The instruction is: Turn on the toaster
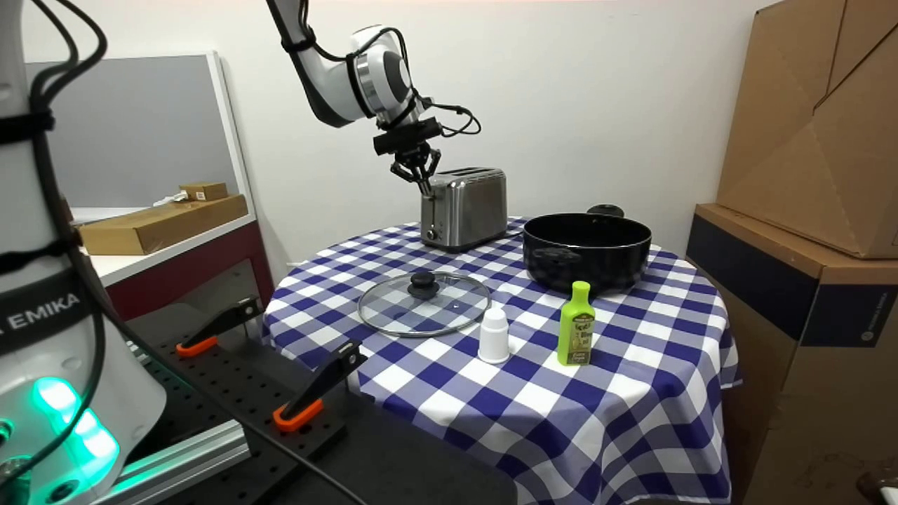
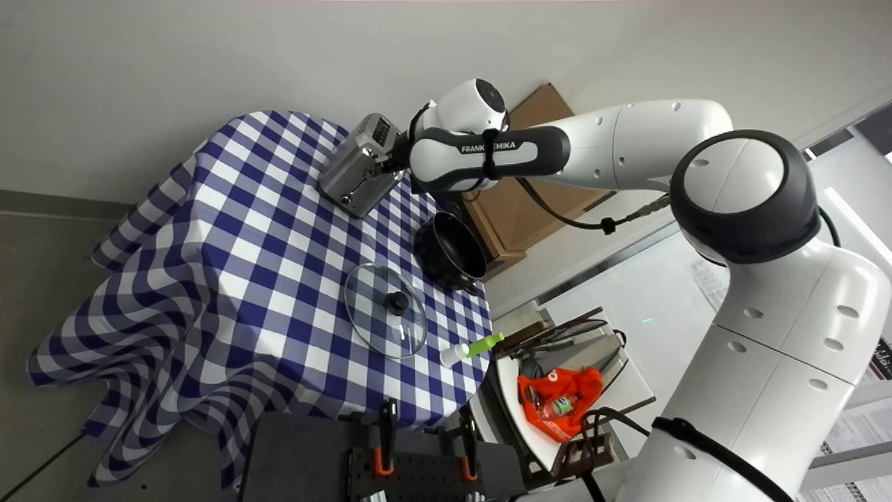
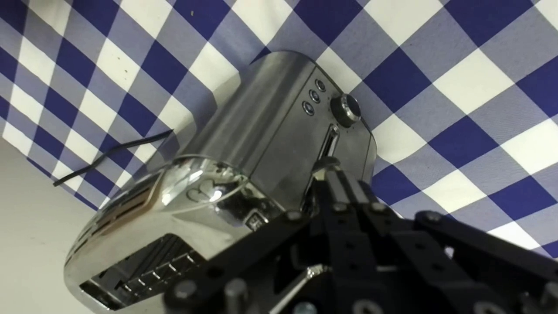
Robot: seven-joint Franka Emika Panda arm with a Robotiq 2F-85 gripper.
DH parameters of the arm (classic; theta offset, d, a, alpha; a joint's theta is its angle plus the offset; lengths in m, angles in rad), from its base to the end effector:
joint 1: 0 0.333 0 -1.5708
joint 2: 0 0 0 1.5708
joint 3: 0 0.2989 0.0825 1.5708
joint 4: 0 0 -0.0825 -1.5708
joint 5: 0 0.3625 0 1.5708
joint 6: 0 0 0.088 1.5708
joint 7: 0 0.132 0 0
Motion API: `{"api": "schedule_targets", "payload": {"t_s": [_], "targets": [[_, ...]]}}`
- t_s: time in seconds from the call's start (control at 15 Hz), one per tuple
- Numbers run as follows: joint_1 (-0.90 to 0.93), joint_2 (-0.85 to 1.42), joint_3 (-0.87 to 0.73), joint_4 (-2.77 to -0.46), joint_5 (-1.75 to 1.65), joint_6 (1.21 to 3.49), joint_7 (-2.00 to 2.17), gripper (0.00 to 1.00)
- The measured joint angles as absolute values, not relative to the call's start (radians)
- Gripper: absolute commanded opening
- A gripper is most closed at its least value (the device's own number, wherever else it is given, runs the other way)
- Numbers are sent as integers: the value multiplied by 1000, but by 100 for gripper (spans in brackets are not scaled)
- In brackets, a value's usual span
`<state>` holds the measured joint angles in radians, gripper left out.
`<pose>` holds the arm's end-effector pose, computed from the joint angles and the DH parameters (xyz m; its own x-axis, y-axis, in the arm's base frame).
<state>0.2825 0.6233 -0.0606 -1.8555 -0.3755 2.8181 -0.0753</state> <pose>0.6342 0.1613 0.1957 0.7444 0.6149 0.2602 0.5517 -0.7860 0.2790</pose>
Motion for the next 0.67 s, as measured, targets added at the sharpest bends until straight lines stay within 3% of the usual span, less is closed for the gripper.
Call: {"api": "schedule_targets", "payload": {"t_s": [0.67], "targets": [[319, 680, -96, -1842, -384, 2858, -75, 0]]}}
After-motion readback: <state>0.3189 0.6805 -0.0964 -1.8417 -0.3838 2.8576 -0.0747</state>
